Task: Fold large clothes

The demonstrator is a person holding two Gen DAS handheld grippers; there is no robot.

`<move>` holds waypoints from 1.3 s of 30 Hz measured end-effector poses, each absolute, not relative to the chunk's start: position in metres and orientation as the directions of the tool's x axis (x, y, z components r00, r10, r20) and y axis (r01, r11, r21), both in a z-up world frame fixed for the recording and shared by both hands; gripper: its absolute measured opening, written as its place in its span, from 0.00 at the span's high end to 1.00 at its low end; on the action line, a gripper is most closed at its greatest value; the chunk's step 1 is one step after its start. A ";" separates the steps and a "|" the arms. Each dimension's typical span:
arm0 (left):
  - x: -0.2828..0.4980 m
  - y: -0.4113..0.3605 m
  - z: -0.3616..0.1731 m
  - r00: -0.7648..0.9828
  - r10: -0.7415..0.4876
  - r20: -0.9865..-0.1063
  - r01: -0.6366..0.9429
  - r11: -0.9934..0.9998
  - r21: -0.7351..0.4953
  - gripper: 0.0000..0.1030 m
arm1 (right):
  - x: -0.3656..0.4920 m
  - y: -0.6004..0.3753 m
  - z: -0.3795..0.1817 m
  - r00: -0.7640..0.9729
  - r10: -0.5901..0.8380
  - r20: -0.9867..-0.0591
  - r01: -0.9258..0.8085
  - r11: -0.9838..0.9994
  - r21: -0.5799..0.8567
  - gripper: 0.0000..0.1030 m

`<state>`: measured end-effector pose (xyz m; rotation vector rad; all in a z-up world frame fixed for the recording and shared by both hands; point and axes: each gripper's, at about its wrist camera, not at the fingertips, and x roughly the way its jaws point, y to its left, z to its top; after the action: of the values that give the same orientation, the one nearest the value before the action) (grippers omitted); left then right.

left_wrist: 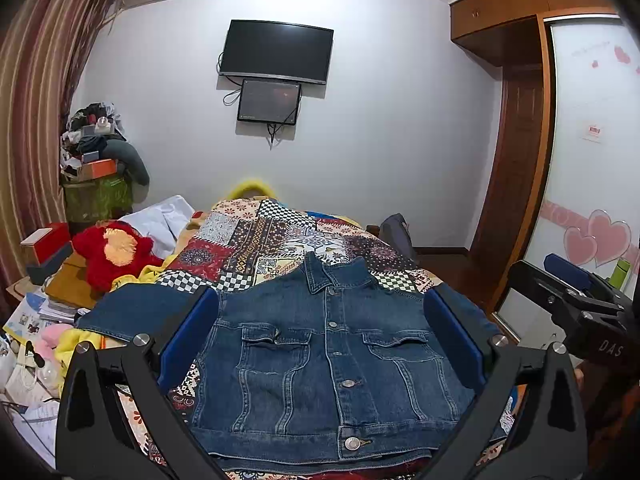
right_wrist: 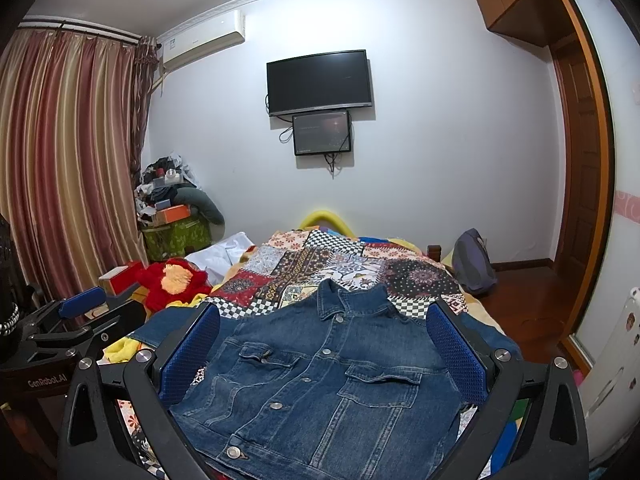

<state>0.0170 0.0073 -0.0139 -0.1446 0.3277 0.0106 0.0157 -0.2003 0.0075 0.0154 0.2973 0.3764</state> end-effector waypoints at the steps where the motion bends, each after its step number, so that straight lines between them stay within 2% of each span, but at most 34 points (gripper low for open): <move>1: 0.017 0.007 -0.014 0.946 -0.014 -0.323 -0.033 0.989 -0.141 0.00 | 0.016 -0.201 0.006 0.885 0.368 -0.284 -0.361 0.929 0.079 0.01; 28: 0.021 0.011 -0.018 0.943 -0.018 -0.333 -0.036 0.988 -0.153 0.00 | 0.026 -0.199 0.000 0.876 0.364 -0.315 -0.353 0.931 0.094 0.00; 39: 0.055 0.052 -0.028 0.930 0.062 -0.361 -0.125 0.980 -0.156 0.00 | 0.067 -0.175 -0.006 0.861 0.360 -0.360 -0.354 0.931 0.085 0.00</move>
<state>0.0549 0.0519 -0.0283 -0.1779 0.3630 0.0964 0.0669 -0.1747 -0.0062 0.0160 0.3811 0.3743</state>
